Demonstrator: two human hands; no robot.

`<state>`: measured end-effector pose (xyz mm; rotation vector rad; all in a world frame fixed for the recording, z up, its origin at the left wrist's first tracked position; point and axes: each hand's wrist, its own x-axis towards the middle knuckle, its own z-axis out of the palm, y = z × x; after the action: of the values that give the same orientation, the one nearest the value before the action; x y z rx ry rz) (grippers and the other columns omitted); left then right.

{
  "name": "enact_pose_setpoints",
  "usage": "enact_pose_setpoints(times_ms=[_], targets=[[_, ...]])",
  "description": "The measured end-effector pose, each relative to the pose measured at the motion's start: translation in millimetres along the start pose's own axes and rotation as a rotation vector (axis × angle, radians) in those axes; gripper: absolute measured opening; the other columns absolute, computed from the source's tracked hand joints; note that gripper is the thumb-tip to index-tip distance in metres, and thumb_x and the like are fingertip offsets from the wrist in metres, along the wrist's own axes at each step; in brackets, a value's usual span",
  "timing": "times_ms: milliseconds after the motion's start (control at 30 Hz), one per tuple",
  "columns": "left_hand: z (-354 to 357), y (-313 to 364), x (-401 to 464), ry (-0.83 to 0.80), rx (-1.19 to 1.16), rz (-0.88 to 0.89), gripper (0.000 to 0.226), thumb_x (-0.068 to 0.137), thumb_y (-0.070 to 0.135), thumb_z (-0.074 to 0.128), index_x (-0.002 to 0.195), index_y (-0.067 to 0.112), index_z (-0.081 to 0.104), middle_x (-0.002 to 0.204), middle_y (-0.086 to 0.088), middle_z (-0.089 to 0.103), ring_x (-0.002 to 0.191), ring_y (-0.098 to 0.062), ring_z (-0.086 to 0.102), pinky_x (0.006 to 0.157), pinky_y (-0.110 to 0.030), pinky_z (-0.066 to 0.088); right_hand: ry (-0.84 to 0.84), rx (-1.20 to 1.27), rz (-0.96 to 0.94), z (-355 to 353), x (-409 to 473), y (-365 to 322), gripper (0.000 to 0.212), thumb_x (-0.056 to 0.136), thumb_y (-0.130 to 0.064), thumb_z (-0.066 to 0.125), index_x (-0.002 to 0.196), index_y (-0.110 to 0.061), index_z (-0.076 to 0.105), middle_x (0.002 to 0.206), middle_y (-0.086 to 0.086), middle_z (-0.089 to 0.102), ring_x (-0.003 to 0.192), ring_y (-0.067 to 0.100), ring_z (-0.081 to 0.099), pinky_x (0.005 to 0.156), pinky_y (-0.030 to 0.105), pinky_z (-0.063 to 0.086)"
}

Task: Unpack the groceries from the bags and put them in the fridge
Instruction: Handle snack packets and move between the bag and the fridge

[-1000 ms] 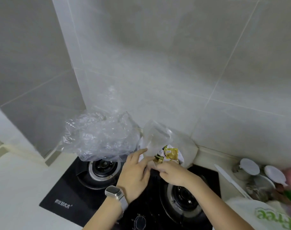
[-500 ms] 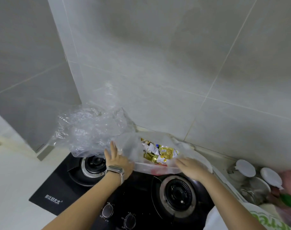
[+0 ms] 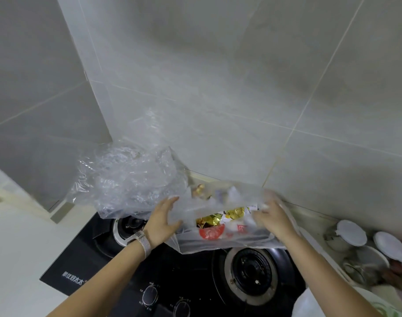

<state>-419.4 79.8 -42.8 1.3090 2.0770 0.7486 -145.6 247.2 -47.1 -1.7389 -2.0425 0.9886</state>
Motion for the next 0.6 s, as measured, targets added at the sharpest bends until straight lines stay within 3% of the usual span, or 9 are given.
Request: enact_pose_setpoints(times_ms=[67,167,200,267,300,367,467,533,600], targets=[[2,14,8,0.052,-0.268,-0.084,0.072,0.086,0.015,0.068,0.147,0.014,0.03,0.13,-0.003,0.046,0.114,-0.016,0.048,0.097,-0.027,0.039,0.162,0.225,-0.007,-2,5,-9,0.066,0.084,-0.018,0.071,0.142,-0.021,0.039,0.119,-0.004,0.056,0.09,0.021,0.066,0.075,0.028,0.045],[6,32,20,0.065,-0.743,-0.286,0.071,0.088,0.0,0.06,0.149,0.011,0.026,0.089,-0.001,0.046,0.079,-0.017,0.052,0.081,-0.03,0.052,0.356,0.249,0.044,-2,15,-20,0.045,0.078,-0.015,0.077,0.113,-0.003,0.052,0.11,0.01,0.058,0.091,0.03,0.063,0.073,0.029,0.04],[7,37,22,0.059,-0.933,-0.34,0.071,0.089,-0.005,0.057,0.149,0.012,0.024,0.078,-0.001,0.04,0.067,-0.014,0.047,0.068,-0.027,0.054,0.39,0.314,0.109,0,22,-20,0.05,0.074,-0.015,0.08,0.11,-0.001,0.048,0.105,0.013,0.057,0.09,0.031,0.06,0.075,0.031,0.041],[4,47,26,0.047,-1.08,-0.374,0.074,0.09,-0.009,0.052,0.151,0.015,0.018,0.065,0.0,0.032,0.05,-0.009,0.035,0.042,-0.018,0.04,0.427,0.44,0.26,-2,29,-21,0.074,0.07,-0.021,0.084,0.123,0.004,0.039,0.106,0.013,0.057,0.094,0.028,0.059,0.077,0.032,0.045],[-1,51,26,0.044,-1.026,-0.349,0.075,0.09,-0.008,0.051,0.151,0.017,0.017,0.062,0.001,0.029,0.046,-0.007,0.032,0.037,-0.017,0.033,0.418,0.419,0.325,-4,33,-18,0.08,0.069,-0.027,0.085,0.127,0.003,0.039,0.111,0.013,0.058,0.098,0.028,0.06,0.08,0.033,0.047],[-13,55,27,0.033,-0.811,-0.251,0.077,0.09,-0.004,0.051,0.152,0.025,0.014,0.057,0.002,0.029,0.043,-0.008,0.029,0.037,-0.019,0.03,0.284,0.295,0.356,-13,34,-15,0.068,0.071,-0.04,0.082,0.119,-0.004,0.052,0.11,0.01,0.062,0.098,0.028,0.062,0.083,0.032,0.049],[-26,57,26,0.022,-0.221,-0.09,0.079,0.092,0.013,0.054,0.152,0.028,0.004,0.052,0.003,0.044,0.043,-0.009,0.041,0.047,-0.026,0.044,-0.053,-0.041,0.355,-20,27,-14,0.042,0.08,-0.052,0.069,0.085,-0.011,0.062,0.078,0.006,0.063,0.078,0.024,0.06,0.074,0.029,0.045],[-29,57,27,0.04,0.227,-0.108,0.09,0.09,0.033,0.059,0.152,0.023,-0.004,0.09,-0.012,0.057,0.058,-0.018,0.052,0.067,-0.03,0.051,-0.128,-0.247,0.371,-21,29,-18,0.034,0.089,-0.042,0.061,0.079,-0.009,0.058,0.085,0.009,0.064,0.083,0.025,0.06,0.069,0.025,0.039],[-29,52,32,0.036,0.465,-0.199,0.103,0.084,0.046,0.064,0.151,0.019,-0.01,0.125,-0.025,0.038,0.065,-0.023,0.057,0.073,-0.031,0.05,-0.088,-0.213,0.369,-21,32,-31,0.024,0.09,-0.029,0.057,0.081,-0.007,0.06,0.078,0.01,0.062,0.076,0.026,0.059,0.06,0.025,0.038]])
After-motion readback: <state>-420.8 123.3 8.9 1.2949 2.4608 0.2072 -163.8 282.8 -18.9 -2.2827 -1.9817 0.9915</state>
